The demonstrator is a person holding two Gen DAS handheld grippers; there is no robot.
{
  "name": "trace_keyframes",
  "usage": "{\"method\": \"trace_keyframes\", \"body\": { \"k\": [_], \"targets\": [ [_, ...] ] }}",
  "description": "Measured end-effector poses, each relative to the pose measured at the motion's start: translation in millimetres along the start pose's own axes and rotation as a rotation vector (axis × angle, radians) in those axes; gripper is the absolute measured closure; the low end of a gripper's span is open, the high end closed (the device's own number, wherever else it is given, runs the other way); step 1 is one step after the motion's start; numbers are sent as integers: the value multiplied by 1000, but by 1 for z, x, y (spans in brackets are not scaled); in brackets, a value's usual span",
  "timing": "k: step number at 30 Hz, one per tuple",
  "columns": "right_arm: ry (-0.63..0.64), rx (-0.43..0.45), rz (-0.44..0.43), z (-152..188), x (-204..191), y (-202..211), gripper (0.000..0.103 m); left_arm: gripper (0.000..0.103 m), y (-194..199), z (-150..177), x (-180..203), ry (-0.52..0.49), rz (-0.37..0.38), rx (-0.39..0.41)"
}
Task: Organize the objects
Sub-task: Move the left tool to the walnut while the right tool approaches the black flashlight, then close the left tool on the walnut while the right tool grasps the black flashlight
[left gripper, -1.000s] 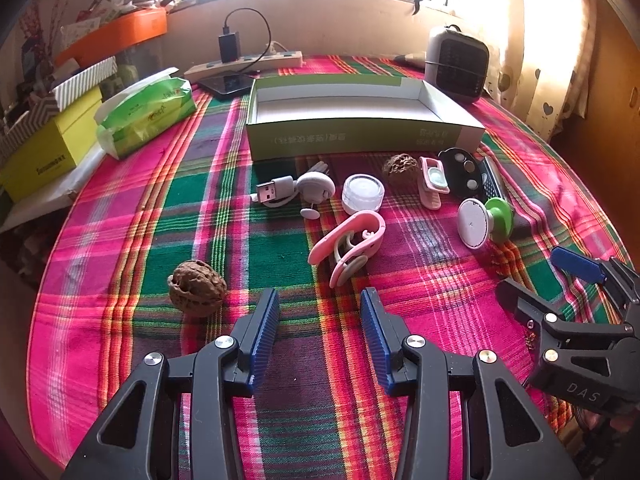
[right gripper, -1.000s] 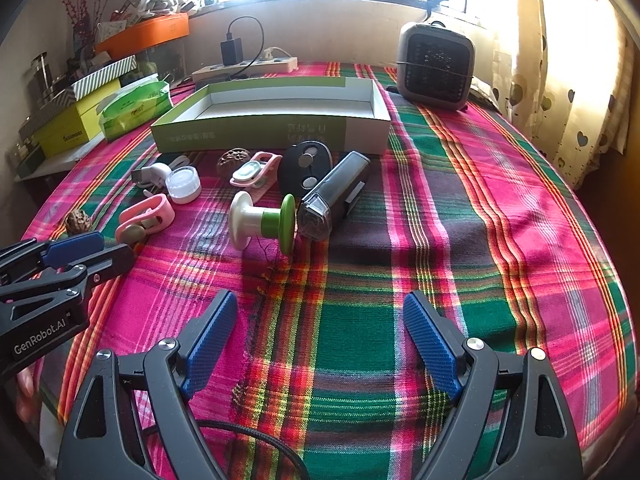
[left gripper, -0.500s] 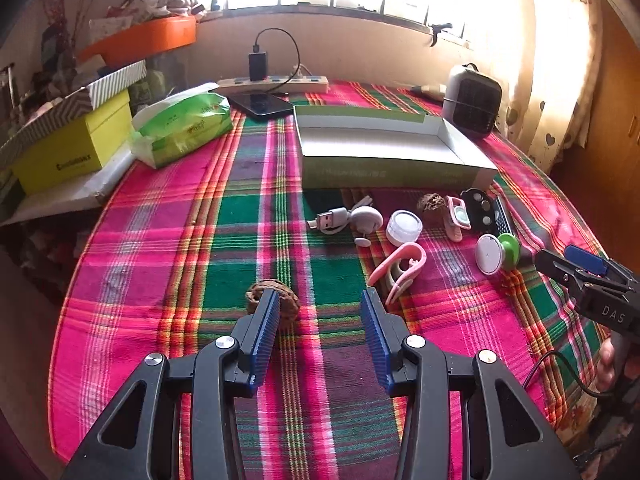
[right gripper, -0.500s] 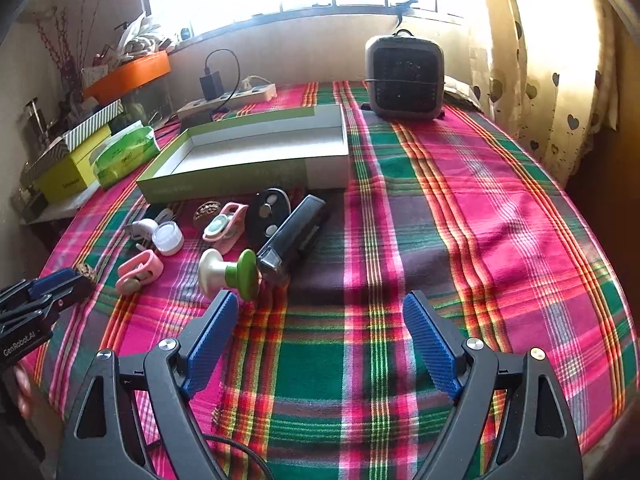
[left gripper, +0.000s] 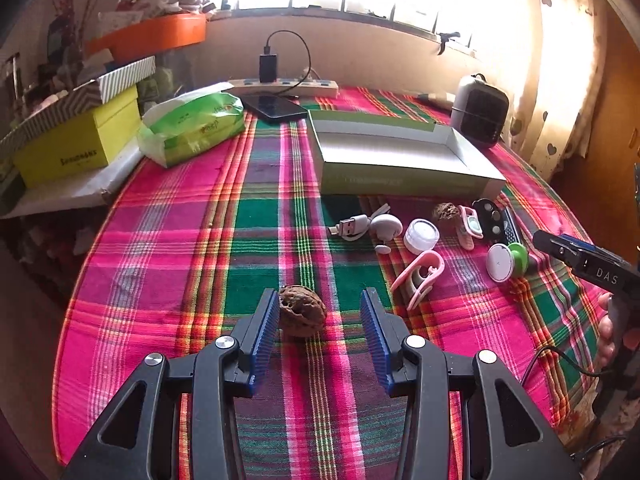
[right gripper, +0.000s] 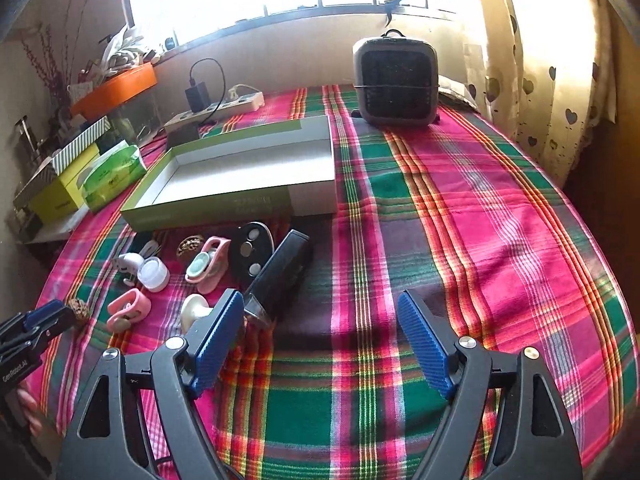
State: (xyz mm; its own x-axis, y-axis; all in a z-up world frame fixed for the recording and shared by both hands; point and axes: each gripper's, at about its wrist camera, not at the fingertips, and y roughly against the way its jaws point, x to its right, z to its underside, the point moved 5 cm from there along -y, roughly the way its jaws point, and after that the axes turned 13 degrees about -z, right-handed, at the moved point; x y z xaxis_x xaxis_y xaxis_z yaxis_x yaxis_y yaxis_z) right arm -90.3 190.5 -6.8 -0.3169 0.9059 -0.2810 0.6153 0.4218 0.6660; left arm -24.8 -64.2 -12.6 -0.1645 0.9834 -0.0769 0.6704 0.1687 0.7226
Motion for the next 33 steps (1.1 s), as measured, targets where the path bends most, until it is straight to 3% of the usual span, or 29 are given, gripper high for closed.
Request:
{"method": "trace_keyframes", "body": {
  "k": [14, 19, 27, 33],
  "targets": [
    [13, -49, -5, -10, -3, -25, 35, 64, -27, 9, -11, 41, -26, -96],
    [25, -69, -7, -12, -6, -32, 45, 65, -29, 9, -10, 38, -29, -87],
    [61, -104, 2, -12, -10, -39, 70, 72, -33, 4, -6, 33, -16, -84],
    [112, -106, 34, -12, -10, -37, 73, 72, -34, 1, -3, 27, -11, -78]
  ]
}}
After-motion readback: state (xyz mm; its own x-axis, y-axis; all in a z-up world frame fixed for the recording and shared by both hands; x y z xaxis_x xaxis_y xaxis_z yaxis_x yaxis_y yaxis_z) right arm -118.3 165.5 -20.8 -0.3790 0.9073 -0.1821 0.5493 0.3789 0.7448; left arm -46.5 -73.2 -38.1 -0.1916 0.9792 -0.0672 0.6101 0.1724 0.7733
